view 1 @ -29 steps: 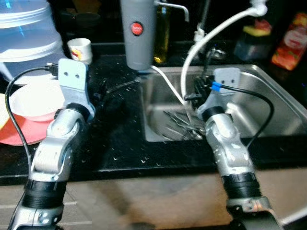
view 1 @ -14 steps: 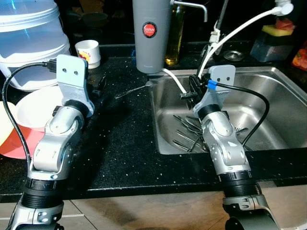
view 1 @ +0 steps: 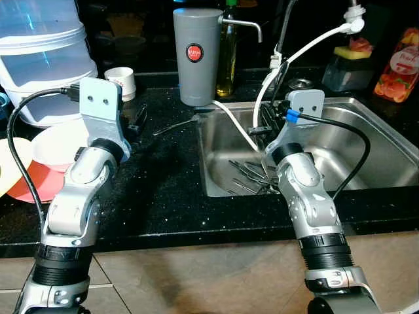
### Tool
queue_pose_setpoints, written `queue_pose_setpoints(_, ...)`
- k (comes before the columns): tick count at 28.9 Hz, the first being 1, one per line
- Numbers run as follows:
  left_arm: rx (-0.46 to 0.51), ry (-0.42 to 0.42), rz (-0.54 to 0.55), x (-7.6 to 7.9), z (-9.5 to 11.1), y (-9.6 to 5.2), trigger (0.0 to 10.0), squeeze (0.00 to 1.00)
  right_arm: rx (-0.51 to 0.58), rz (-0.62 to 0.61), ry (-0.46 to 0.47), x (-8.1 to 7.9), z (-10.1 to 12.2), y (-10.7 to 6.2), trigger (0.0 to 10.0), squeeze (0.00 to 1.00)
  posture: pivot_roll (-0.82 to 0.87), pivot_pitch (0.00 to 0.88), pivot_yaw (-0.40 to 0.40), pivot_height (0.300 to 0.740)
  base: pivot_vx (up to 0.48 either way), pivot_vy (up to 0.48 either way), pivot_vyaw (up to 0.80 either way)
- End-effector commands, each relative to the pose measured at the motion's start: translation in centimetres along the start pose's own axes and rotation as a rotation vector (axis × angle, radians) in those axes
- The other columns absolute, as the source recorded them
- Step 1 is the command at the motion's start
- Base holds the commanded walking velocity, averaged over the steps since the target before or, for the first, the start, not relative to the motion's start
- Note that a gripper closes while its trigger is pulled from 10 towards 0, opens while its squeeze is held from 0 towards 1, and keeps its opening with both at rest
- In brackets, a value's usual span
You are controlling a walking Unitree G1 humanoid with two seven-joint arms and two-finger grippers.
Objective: Kitchen organization
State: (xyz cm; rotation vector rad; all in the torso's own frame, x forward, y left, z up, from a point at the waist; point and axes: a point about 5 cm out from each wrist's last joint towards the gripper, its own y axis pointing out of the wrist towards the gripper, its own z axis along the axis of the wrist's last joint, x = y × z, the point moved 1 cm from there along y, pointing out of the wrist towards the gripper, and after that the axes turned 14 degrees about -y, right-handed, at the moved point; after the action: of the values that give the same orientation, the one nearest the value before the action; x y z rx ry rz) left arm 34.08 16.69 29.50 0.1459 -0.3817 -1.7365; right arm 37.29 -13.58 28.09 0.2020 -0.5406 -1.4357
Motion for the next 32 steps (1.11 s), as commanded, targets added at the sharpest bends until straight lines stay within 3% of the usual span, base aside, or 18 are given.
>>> queue_pose_setpoints(1, -0.023, -0.014, 0.013, -0.22, -0.42, 0.0, 10.0, 0.0, -0.021, 0.017, 0.013, -0.41, -0.36, 0.03, 10.0, 0.0, 0.02, 0.144, 0.026, 0.74, 0.0, 0.0, 0.0)
queue_pose_setpoints(12, -0.023, -0.026, 0.03, -0.57, -0.49, -0.14, 10.0, 0.0, -0.025, 0.038, 0.013, -0.68, -0.39, 0.12, 10.0, 0.0, 0.02, 0.149, 0.017, 0.74, 0.0, 0.0, 0.0)
queue_pose_setpoints(19, -0.036, -0.017, 0.046, -0.73, -0.7, -0.18, 10.0, 0.0, -0.027, 0.047, 0.011, -0.73, -0.37, 0.15, 10.0, 0.0, 0.01, 0.152, 0.012, 0.74, 0.0, -0.448, 0.0)
queue_pose_setpoints(22, -0.034, -0.061, 0.063, -1.03, -0.8, -0.25, 10.0, 0.0, -0.027, 0.05, 0.01, -0.76, -0.34, 0.17, 10.0, 0.0, 0.01, 0.153, 0.009, 0.74, 0.0, 0.0, 0.0)
queue_pose_setpoints(32, -0.038, -0.063, 0.071, -1.22, -0.88, -0.4, 10.0, 0.0, -0.025, 0.063, 0.009, -0.97, -0.17, 0.33, 10.0, 0.0, 0.01, 0.158, -0.001, 0.74, 0.0, 0.0, 0.0)
